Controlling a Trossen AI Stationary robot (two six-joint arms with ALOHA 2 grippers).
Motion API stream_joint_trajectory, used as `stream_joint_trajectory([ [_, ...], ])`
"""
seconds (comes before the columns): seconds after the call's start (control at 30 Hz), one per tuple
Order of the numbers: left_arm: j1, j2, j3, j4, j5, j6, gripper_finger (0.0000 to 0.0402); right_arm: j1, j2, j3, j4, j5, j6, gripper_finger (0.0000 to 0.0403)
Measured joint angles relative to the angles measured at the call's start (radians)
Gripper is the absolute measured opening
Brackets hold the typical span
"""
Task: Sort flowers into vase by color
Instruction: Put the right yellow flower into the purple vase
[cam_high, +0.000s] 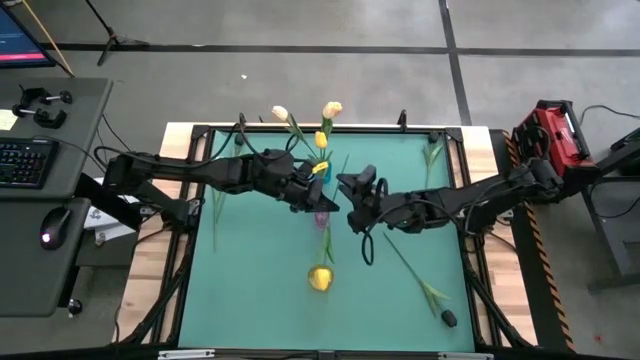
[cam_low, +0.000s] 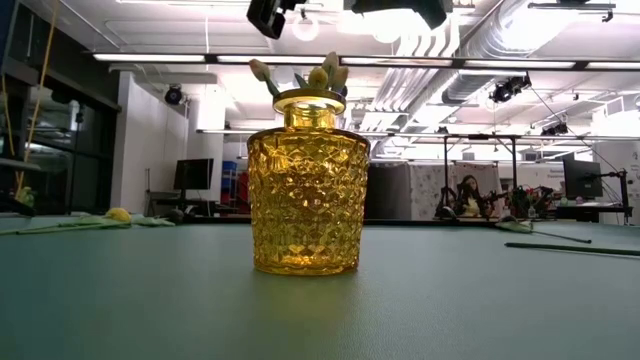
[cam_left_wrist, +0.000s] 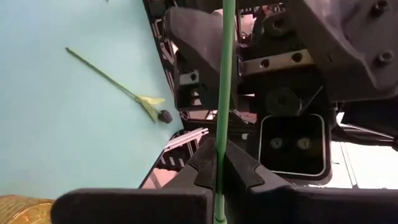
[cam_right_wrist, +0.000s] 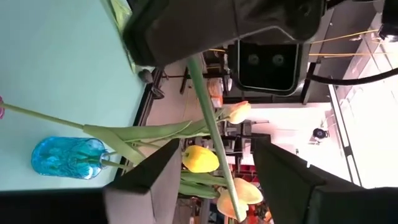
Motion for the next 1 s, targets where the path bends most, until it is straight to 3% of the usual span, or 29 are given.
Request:
stream_joint_trajectory([
  [0.33,0.001,0.0,0.0,0.018,-0.024,0.001,0.0,0.001,0.0,0.0,0.013,-0.045,0.006,0.0093],
  [0.67,0.001,0.0,0.0,0.027,-0.026,0.013,0.0013,0.001,0.0,0.0,0.011,-0.026,0.019,0.0009],
  [1.0,0.046,0.0,0.0,0.021,-0.009,0.079,0.0092,0.001,0.0,0.0,0.033,0.029,0.012,0.0002],
])
